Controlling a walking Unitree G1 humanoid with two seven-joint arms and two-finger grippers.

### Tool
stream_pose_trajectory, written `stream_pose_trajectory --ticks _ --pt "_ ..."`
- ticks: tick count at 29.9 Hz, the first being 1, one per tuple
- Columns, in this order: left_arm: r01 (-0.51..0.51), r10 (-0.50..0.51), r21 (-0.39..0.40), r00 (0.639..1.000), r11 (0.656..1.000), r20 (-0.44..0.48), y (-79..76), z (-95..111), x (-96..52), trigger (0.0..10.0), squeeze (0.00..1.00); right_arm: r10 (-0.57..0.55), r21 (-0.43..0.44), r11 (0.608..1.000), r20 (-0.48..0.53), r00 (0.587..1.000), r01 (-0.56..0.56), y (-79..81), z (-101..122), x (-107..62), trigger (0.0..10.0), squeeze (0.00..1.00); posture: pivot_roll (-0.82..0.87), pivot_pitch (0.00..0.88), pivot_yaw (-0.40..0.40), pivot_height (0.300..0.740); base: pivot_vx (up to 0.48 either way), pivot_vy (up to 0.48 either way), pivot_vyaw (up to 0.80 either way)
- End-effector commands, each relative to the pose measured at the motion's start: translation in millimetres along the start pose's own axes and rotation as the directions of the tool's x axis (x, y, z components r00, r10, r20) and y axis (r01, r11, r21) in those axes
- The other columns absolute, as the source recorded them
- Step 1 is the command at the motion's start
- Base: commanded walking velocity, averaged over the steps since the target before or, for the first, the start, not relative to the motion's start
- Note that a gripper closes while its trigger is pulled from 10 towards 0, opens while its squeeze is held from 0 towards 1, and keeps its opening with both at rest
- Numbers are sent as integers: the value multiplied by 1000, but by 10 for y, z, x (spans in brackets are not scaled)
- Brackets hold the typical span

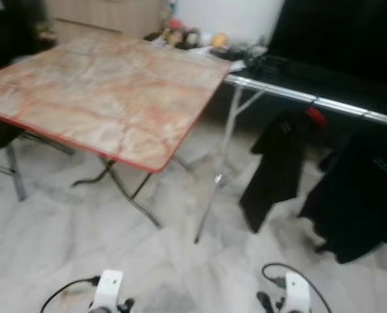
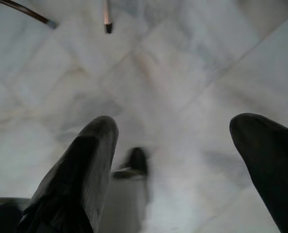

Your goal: Hang hanger

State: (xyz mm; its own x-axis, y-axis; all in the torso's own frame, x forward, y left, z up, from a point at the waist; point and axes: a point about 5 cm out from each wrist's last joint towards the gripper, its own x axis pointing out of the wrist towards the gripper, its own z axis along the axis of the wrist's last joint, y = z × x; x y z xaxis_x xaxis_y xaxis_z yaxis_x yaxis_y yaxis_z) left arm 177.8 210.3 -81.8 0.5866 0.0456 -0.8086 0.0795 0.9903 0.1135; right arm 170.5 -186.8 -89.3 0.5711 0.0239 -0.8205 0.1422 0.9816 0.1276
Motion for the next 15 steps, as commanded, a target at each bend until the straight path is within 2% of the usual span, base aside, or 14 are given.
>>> stream_pose_trajectory --ticks 1,5,11,15 --pt "13 -13 11 1000 1000 6 -53 34 12 10000 0 -17 5 1000 -14 1000 17 -49 -22 -10 10000 0 22 0 -52 740 0 0 -744" --pt "16 -16 14 1000 1000 3 -70 16 10 10000 0 3 3 1000 -26 1000 -3 141 -110 5 10000 0 19 0 -52 740 0 0 -744" --pt "16 -16 15 1000 1000 5 -71 24 12 10000 0 17 3 1000 -37 999 -17 269 -195 2 10000 0 19 0 -53 740 0 -80 -742" --pt "13 -13 14 1000 1000 7 -65 31 13 10000 0 19 2 1000 -33 999 -19 263 -190 2 10000 0 19 0 -51 740 0 0 -742"
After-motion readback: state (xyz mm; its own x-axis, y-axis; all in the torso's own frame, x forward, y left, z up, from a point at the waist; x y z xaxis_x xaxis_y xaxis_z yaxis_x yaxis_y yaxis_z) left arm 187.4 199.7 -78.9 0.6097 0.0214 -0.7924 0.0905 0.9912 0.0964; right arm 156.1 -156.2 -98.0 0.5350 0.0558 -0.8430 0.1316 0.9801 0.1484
